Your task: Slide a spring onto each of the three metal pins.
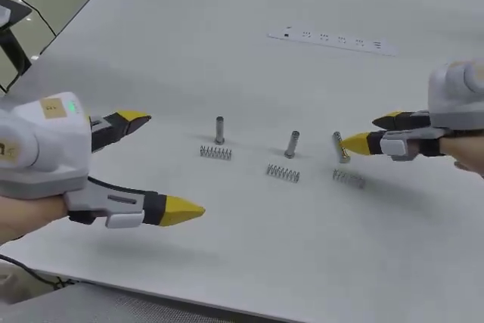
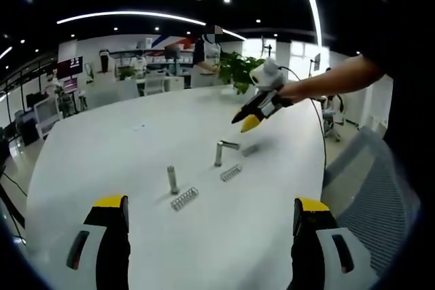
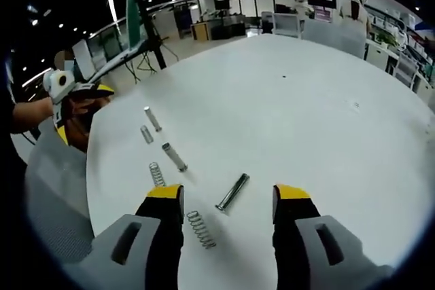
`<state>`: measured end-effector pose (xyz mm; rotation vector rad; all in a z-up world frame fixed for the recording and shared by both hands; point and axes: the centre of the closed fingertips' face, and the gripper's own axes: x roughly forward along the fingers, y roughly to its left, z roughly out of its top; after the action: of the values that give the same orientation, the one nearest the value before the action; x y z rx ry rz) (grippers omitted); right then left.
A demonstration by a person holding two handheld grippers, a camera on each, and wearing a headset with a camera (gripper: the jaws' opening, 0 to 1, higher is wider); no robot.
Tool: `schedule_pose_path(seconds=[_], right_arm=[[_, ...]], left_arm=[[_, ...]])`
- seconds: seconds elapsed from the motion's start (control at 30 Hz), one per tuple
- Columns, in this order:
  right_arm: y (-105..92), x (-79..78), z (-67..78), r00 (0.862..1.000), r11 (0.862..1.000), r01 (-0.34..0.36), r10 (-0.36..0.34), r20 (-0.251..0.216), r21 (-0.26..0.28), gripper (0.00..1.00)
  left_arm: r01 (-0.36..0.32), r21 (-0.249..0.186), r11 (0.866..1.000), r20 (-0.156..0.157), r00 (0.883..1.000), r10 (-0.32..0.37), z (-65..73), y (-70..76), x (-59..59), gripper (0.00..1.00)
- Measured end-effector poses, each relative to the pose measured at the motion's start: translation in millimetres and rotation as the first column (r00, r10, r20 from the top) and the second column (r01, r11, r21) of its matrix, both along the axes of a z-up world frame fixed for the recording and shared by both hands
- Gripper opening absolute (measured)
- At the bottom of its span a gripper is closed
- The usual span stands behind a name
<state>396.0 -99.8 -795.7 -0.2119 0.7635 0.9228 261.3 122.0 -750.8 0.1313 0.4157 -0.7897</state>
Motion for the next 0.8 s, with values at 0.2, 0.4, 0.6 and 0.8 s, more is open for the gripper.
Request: schedule_pose_path(seconds=[0.2, 0.4, 0.6, 0.8], right_arm=[[3.0, 6.4, -5.4, 0.998, 0.999, 0.040, -0.040, -0.046, -0.002, 0.43], [8.9, 14.6, -10.8, 0.993, 0.997, 0.074, -0.076, -0.090, -0.023, 0.32], [12.1, 21.1, -16.6, 0.987, 0.994, 0.101, -0.106, -0.123, -0.050, 0.23], [13.2, 24.7, -25.8, 0.976, 0.987, 0.132, -0.146, -0.161, -0.094, 0.16]], left_arm=[[0.003, 0.002, 1.000, -0.001, 1.000, -0.003, -0.6, 0.1, 0.3, 0.98], [0.005, 0.001, 1.000, -0.005, 1.000, -0.005, -1.5, 0.1, 0.5, 0.98], [0.005, 0.001, 1.000, -0.008, 1.000, -0.005, -2.9, 0.1, 0.0, 0.98], [-0.001, 0.006, 1.000, -0.002, 1.000, 0.001, -2.4, 1.8, 1.2, 0.98]])
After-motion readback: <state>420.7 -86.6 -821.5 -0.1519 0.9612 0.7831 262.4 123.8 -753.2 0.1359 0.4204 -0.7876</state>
